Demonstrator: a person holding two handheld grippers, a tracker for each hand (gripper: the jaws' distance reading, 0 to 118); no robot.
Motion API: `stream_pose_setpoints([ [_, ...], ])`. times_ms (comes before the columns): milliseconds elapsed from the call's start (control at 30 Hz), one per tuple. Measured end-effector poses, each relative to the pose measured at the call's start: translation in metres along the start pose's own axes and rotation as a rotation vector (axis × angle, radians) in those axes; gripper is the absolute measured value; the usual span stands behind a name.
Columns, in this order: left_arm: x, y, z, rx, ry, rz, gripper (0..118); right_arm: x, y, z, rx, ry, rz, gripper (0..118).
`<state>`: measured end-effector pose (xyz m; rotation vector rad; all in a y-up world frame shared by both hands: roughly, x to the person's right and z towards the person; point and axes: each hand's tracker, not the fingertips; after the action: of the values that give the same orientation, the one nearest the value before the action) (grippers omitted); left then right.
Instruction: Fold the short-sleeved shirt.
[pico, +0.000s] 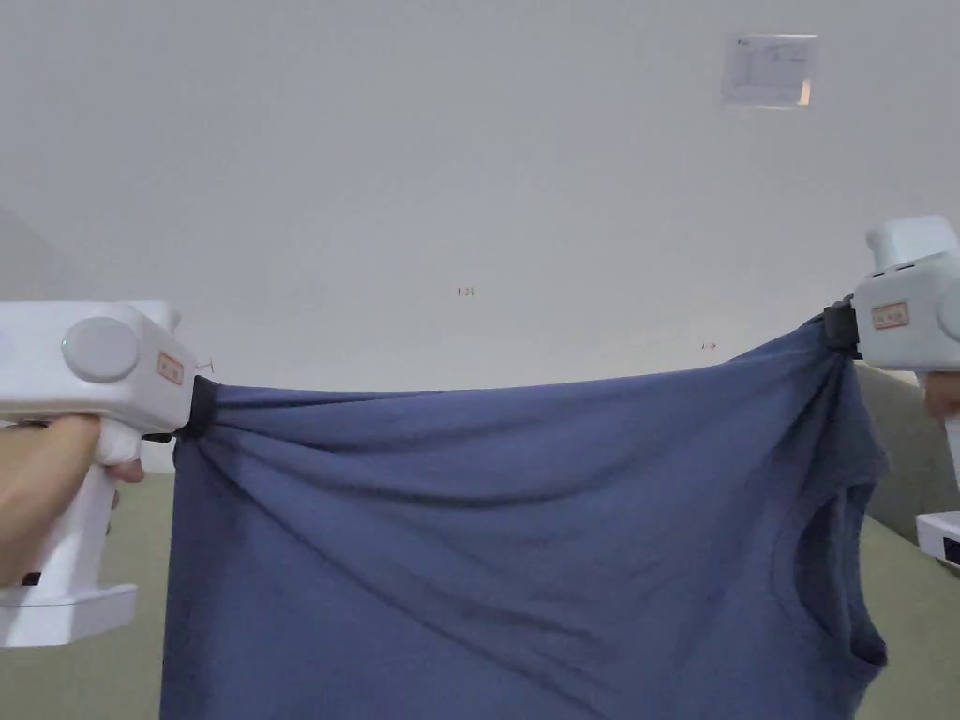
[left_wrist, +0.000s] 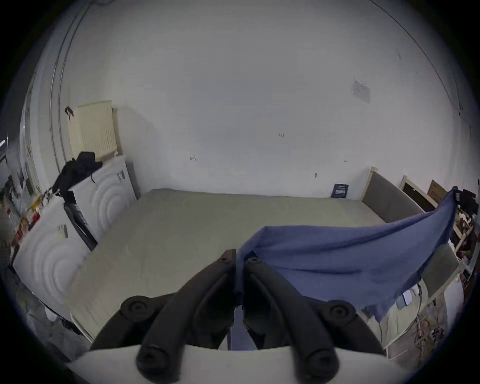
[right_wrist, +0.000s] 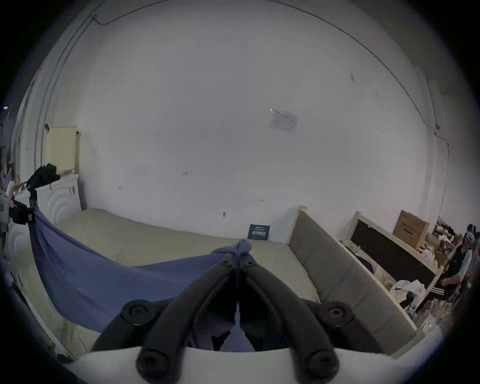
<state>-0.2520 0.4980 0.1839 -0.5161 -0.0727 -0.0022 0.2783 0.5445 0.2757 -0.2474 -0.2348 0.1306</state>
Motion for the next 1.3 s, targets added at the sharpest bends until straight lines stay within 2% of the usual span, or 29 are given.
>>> stream_pose_setpoints([
  [267, 0.019, 0.047, -0.025, 0.032, 0.092, -0.034, 4, -0.005, 0.039, -0.068, 0.006, -0.033, -0.019, 0],
  [367, 0.026, 0.066, -0.041, 0.051, 0.112, -0.032, 4, -0.006, 0.057, -0.098, 0.017, -0.039, -0.002, 0],
  [467, 0.033, 0.091, -0.068, 0.086, 0.131, -0.066, 4, -0.007, 0.073, -0.125, 0.032, -0.056, -0.004, 0],
  [667, 0.045, 0.131, -0.123, 0.121, 0.159, -0.026, 4, -0.011, 0.100, -0.182, 0.047, -0.092, 0.010, 0],
  [800, 0.053, 0.147, -0.161, 0.146, 0.219, -0.075, 4, -0.018, 0.114, -0.215, 0.068, -0.108, -0.001, 0],
  [867, 0.056, 0.146, -0.182, 0.175, 0.229, -0.072, 4, -0.028, 0.116, -0.232, 0.075, -0.144, 0.037, 0],
  [1067, 0.054, 0.124, -0.258, 0.089, 0.238, -0.062, 4, -0.048, 0.087, -0.281, 0.039, -0.145, 0.047, 0],
  [1233, 0.049, 0.070, -0.311, 0.016, 0.209, -0.027, 4, -0.058, 0.014, -0.315, -0.059, -0.124, 0.036, 0],
  [1300, 0.050, 0.038, -0.327, -0.026, 0.213, -0.070, 4, -0.061, -0.022, -0.317, -0.099, -0.101, 0.047, 0],
])
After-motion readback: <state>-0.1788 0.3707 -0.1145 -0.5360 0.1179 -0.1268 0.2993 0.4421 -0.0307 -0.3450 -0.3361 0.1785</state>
